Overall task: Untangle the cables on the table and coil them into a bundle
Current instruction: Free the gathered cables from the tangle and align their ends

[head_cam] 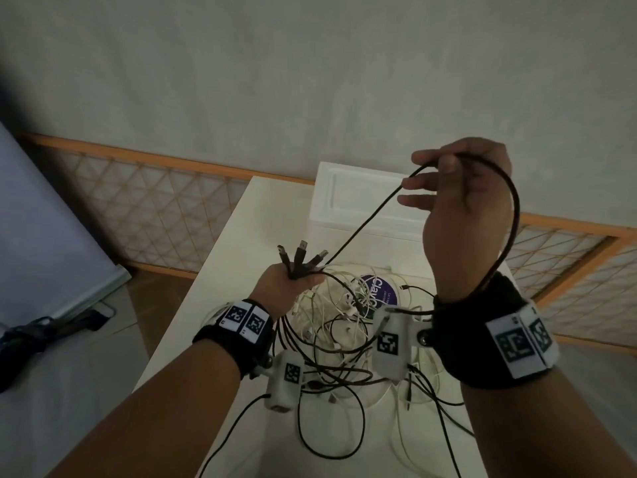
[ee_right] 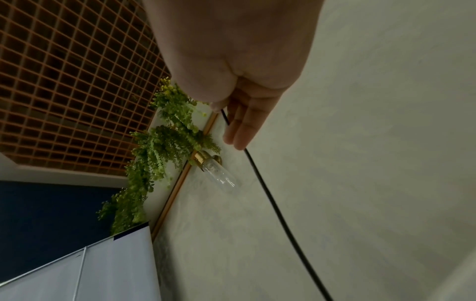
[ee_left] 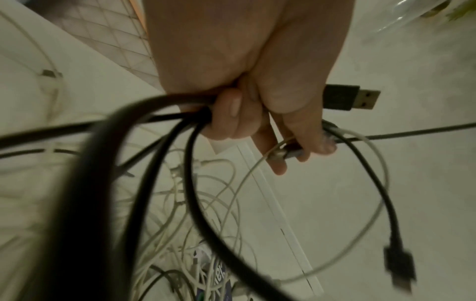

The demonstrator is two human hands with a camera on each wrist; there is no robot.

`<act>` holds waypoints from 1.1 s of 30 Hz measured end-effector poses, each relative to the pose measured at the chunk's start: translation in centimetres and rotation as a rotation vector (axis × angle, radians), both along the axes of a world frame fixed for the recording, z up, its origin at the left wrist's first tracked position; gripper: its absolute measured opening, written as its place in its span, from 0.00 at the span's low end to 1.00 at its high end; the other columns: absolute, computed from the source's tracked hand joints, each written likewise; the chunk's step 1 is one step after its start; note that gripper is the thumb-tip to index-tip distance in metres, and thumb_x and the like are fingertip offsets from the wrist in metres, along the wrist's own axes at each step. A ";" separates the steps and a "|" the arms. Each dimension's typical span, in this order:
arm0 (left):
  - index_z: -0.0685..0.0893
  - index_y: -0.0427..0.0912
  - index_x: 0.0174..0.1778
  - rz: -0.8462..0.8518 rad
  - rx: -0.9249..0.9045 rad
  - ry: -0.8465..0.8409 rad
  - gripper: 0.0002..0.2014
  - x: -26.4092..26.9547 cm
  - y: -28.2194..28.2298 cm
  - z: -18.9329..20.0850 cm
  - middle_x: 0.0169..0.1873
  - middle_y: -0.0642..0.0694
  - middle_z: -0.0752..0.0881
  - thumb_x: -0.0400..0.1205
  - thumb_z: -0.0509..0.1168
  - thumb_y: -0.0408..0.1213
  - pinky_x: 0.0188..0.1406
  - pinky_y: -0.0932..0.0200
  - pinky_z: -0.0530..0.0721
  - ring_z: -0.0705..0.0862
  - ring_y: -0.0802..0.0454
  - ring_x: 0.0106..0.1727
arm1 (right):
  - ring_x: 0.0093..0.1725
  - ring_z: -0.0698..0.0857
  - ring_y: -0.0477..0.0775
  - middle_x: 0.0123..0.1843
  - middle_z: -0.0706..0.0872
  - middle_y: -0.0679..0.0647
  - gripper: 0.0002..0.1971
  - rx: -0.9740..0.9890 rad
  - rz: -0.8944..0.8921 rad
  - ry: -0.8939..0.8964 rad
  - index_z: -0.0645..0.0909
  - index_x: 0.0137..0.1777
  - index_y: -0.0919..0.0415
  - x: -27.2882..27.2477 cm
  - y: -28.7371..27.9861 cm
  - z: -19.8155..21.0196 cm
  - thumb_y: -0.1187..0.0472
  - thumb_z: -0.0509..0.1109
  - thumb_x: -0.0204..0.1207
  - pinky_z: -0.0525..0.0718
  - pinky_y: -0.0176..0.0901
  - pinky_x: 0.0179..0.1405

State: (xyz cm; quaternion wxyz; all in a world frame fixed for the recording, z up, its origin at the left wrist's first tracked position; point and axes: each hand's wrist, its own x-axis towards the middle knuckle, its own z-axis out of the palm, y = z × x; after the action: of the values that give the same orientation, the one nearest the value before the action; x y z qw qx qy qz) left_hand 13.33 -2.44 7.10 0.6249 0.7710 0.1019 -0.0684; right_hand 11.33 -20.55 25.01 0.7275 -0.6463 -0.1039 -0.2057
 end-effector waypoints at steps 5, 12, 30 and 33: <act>0.91 0.41 0.41 0.237 -0.105 0.165 0.24 -0.9 2.2 -3.3 0.36 0.28 0.87 0.63 0.76 0.59 0.23 0.53 0.71 0.71 0.44 0.16 | 0.39 0.87 0.57 0.48 0.84 0.60 0.18 -0.043 -0.155 -0.159 0.73 0.46 0.46 -0.6 -1.4 -1.0 0.70 0.51 0.85 0.86 0.41 0.34; 0.69 0.43 0.28 0.398 -0.288 0.197 0.18 -2.7 4.2 -3.6 0.19 0.48 0.65 0.78 0.70 0.29 0.22 0.60 0.62 0.62 0.52 0.17 | 0.47 0.81 0.70 0.54 0.78 0.67 0.20 -1.123 -0.555 -0.026 0.81 0.59 0.56 -1.0 -8.8 -4.4 0.76 0.59 0.74 0.77 0.48 0.44; 0.65 0.48 0.24 0.388 -1.054 0.066 0.24 -7.9 2.3 3.0 0.18 0.52 0.65 0.84 0.60 0.52 0.22 0.63 0.69 0.65 0.56 0.19 | 0.39 0.87 0.54 0.37 0.86 0.50 0.05 -1.332 0.577 0.440 0.77 0.50 0.53 -8.3 2.6 -17.4 0.56 0.61 0.81 0.80 0.43 0.39; 0.63 0.49 0.26 0.546 -1.052 0.073 0.23 -7.9 6.1 0.9 0.14 0.54 0.63 0.86 0.57 0.53 0.14 0.68 0.62 0.61 0.58 0.13 | 0.42 0.82 0.49 0.38 0.83 0.45 0.12 -1.487 0.406 0.396 0.78 0.46 0.48 -8.2 -1.6 -17.7 0.41 0.63 0.79 0.77 0.43 0.41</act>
State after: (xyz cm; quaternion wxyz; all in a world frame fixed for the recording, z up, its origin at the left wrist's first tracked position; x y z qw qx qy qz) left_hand 5.47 3.63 7.98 0.9141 0.3006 0.2707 0.0270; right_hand 3.13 -22.13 7.28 0.1336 -0.9554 -0.1987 0.1729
